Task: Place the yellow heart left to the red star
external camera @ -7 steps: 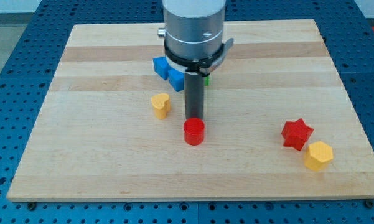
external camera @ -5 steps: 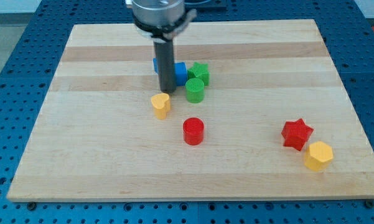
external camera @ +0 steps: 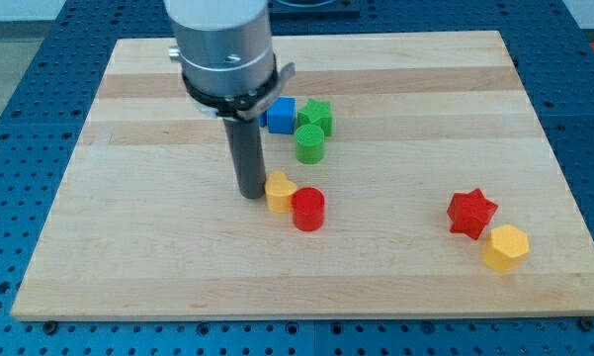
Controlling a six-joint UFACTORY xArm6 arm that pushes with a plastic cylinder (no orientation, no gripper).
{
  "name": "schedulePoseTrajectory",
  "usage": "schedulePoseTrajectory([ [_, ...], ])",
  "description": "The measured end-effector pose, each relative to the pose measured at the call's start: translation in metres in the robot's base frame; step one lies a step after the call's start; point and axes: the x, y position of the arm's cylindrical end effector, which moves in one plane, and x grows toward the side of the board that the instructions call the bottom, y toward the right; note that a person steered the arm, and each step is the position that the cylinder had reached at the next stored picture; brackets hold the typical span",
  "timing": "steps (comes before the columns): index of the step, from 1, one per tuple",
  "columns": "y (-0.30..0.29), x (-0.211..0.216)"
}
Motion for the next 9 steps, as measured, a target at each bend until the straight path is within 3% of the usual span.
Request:
schedulePoseTrajectory([
  [9,0.205,0.006],
])
